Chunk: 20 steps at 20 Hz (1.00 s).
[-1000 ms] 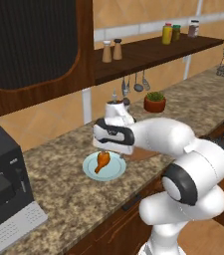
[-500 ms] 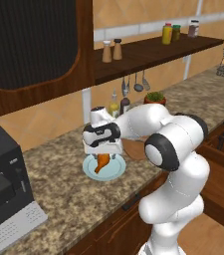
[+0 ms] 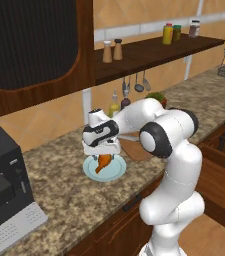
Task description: Pick up the knife from the drawer and place it on the cutting board. Then place the meat from the plate to the cutting board.
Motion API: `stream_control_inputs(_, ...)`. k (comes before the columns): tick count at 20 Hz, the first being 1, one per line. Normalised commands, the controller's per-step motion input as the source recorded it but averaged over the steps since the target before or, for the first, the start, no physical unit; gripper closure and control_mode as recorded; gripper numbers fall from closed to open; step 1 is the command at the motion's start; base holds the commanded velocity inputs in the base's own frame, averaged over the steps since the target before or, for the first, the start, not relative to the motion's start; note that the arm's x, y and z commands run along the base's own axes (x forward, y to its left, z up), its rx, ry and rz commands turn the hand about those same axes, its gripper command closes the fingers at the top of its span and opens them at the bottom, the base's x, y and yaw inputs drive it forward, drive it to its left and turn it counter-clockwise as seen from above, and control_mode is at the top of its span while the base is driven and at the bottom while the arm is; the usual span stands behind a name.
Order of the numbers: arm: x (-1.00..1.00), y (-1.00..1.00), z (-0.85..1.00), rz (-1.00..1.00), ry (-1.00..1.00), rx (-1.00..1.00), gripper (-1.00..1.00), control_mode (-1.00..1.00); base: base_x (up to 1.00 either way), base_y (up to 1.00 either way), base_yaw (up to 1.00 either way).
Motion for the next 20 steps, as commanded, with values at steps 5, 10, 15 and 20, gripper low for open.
stream_control_inputs(5,-0.23,-0.03,-0.02,0.01,-0.03,0.0,-1.0,-1.0,0.0,0.0,0.0)
stream_control_inputs(10,-0.27,0.0,-0.12,0.01,-0.07,0.0,-1.0,-1.0,0.0,0.0,0.0)
stream_control_inputs(15,-0.04,0.0,-0.23,0.0,-0.03,0.0,1.0,-1.0,0.0,0.0,0.0)
stream_control_inputs(20,-0.08,-0.39,0.26,-0.03,-0.13,0.05,1.0,-1.0,0.0,0.0,0.0)
